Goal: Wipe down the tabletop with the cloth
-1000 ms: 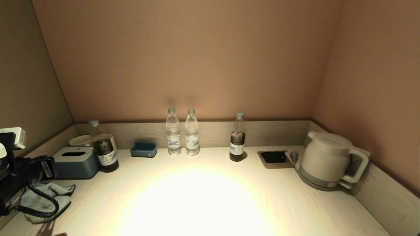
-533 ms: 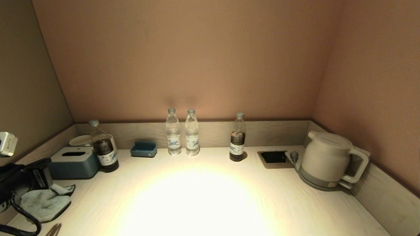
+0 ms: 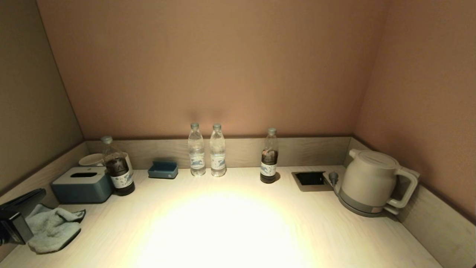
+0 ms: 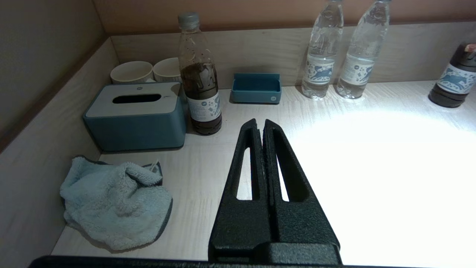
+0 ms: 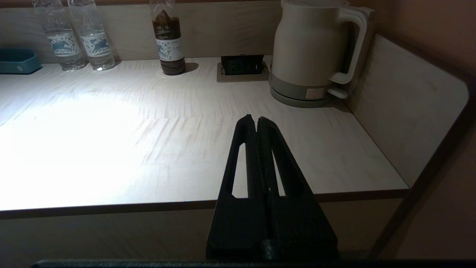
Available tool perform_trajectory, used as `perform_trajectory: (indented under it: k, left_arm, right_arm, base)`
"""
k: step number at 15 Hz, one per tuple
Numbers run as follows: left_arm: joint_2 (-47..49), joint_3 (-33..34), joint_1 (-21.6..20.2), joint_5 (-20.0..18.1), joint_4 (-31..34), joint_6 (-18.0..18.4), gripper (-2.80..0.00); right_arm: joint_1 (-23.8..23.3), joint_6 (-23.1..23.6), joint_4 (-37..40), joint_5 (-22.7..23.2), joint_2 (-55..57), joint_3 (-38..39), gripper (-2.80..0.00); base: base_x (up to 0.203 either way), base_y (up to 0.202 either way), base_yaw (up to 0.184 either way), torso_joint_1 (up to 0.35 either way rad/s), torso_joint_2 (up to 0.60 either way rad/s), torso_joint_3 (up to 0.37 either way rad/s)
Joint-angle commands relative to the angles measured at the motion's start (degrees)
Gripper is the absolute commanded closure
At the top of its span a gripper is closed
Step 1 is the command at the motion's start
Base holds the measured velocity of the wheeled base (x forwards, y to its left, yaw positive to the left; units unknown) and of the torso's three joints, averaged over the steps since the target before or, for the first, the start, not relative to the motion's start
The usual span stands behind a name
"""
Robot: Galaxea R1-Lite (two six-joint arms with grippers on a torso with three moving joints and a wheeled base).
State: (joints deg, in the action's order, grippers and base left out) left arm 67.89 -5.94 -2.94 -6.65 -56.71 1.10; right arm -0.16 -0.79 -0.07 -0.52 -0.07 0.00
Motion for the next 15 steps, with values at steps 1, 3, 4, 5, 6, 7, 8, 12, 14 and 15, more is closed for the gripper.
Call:
perform_trajectory:
  k: [1, 3, 4, 5, 6, 7, 8, 12, 14, 15]
  left_arm:
    - [-4.9, 1.1, 0.0, -0.3, 0.4, 0.1, 0.00]
    - [-12.6, 1.3, 0.0, -0.3, 4.8, 0.4, 0.00]
    - [-17.9, 1.0, 0.0, -0.3, 8.6, 0.7, 0.00]
    - [-22.9, 0.6, 0.0, -0.4, 13.0, 0.9, 0.00]
    - [-28.7, -0.2, 0.0, -0.6, 18.3, 1.2, 0.00]
    - [-34.2, -1.2, 0.1, -0.9, 24.0, 1.3, 0.00]
    - [-39.1, -2.6, 0.1, -1.5, 30.4, 1.5, 0.00]
    - [-48.6, -7.1, 0.2, -4.2, 47.7, 1.8, 0.00]
    - [-50.3, -6.8, 0.3, -4.3, 48.0, 1.8, 0.00]
    - [-51.3, -6.7, 0.4, -4.3, 48.3, 1.8, 0.00]
  right_arm:
    - [0.0, 0.0, 0.0, 0.0, 0.1, 0.0, 0.00]
    - [0.1, 0.0, 0.0, 0.0, 0.1, 0.0, 0.00]
    - [0.1, 0.0, 0.0, 0.0, 0.1, 0.0, 0.00]
    - [0.0, 0.0, 0.0, 0.0, 0.1, 0.0, 0.00]
    - [0.0, 0.0, 0.0, 0.0, 0.1, 0.0, 0.00]
    - [0.0, 0.0, 0.0, 0.0, 0.1, 0.0, 0.00]
    - [0.0, 0.0, 0.0, 0.0, 0.1, 0.0, 0.00]
    - [0.0, 0.0, 0.0, 0.0, 0.1, 0.0, 0.00]
    - [0.1, 0.0, 0.0, 0.0, 0.1, 0.0, 0.00]
    - [0.0, 0.0, 0.0, 0.0, 0.1, 0.0, 0.00]
  base:
    - [0.000, 0.000, 0.000, 0.000, 0.00, 0.000]
    - [0.000, 0.000, 0.000, 0.000, 0.00, 0.000]
    - [0.000, 0.000, 0.000, 0.000, 0.00, 0.000]
    - [0.000, 0.000, 0.000, 0.000, 0.00, 0.000]
    - [0.000, 0.000, 0.000, 0.000, 0.00, 0.000]
    - [0.000, 0.000, 0.000, 0.000, 0.00, 0.000]
    - [0.000, 0.000, 0.000, 0.000, 0.00, 0.000]
    - [0.000, 0.000, 0.000, 0.000, 0.00, 0.000]
    - [0.000, 0.000, 0.000, 0.000, 0.00, 0.000]
    - [0.000, 0.000, 0.000, 0.000, 0.00, 0.000]
